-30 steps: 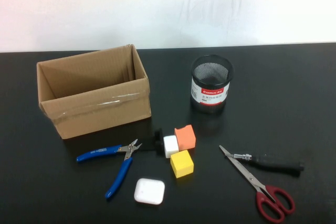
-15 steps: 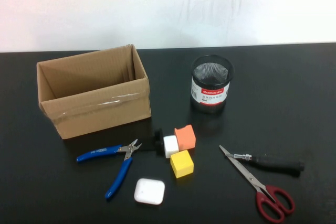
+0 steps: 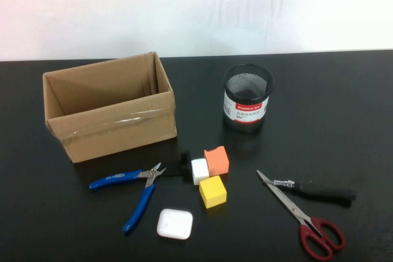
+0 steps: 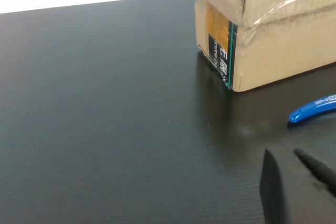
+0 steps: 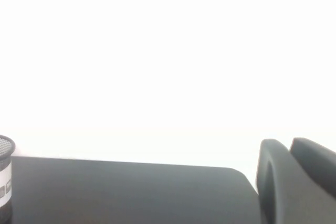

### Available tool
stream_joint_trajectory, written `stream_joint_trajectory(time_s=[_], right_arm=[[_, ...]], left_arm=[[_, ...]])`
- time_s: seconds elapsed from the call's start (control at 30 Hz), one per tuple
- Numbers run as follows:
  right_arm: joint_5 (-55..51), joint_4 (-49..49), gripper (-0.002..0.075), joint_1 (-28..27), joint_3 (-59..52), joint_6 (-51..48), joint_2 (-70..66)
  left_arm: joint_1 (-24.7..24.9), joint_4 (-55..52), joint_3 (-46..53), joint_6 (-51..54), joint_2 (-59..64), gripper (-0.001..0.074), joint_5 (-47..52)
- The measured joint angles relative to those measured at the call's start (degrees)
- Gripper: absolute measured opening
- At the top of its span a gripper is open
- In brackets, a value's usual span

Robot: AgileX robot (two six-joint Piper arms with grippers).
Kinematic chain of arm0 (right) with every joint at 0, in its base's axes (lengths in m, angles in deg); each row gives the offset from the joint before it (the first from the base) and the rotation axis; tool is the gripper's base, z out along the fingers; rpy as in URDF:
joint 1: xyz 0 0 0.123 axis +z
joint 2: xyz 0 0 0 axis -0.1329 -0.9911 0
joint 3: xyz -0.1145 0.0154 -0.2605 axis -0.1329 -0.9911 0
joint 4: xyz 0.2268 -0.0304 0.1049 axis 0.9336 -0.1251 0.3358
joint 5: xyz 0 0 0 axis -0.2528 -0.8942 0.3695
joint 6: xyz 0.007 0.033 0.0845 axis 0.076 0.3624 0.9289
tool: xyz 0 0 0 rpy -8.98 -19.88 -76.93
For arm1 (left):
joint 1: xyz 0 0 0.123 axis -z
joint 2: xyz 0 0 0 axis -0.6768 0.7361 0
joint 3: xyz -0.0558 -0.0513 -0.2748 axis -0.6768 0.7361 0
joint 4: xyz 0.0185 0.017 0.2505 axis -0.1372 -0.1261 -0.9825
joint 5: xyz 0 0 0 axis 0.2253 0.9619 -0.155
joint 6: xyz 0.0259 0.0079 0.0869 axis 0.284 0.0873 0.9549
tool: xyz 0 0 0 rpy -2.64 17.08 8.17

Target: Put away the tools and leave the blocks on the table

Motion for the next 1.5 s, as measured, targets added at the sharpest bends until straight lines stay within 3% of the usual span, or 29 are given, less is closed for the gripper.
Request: stream_joint_trajectory(time_s=[0.2,0.5,0.63,0.93,1.27,1.5], right_arm=[[3.0,0.0,-0.0006,0.0,0.0,0.2,0.0],[25.3,4.0,-0.0006,0.0,0.0,1.8,0.0],[27.3,4.4,-0.0006,0.0,0.6,1.8,0.0],[10.7,4.6,-0.0006,0.0,17.6,2.8,-1.4],[-24.0,4.6,-0.0006,0.0,39.4,6.1,-19.5],[-28.7,5.1,-0.0006,0.0,41.3,5.7,-26.4]], left_arm=[[0.0,0.0,0.0,0.0,0.0,-0.0003,0.0],[0.0,0.0,0.0,0.0,0.0,-0.0003,0.0],[0.0,0.0,0.0,0.0,0.0,-0.0003,0.0],[0.0,0.0,0.0,0.0,0.0,-0.0003,0.0],[0.0,0.0,0.0,0.0,0.0,-0.0003,0.0],[0.0,0.0,0.0,0.0,0.0,-0.0003,0.0]])
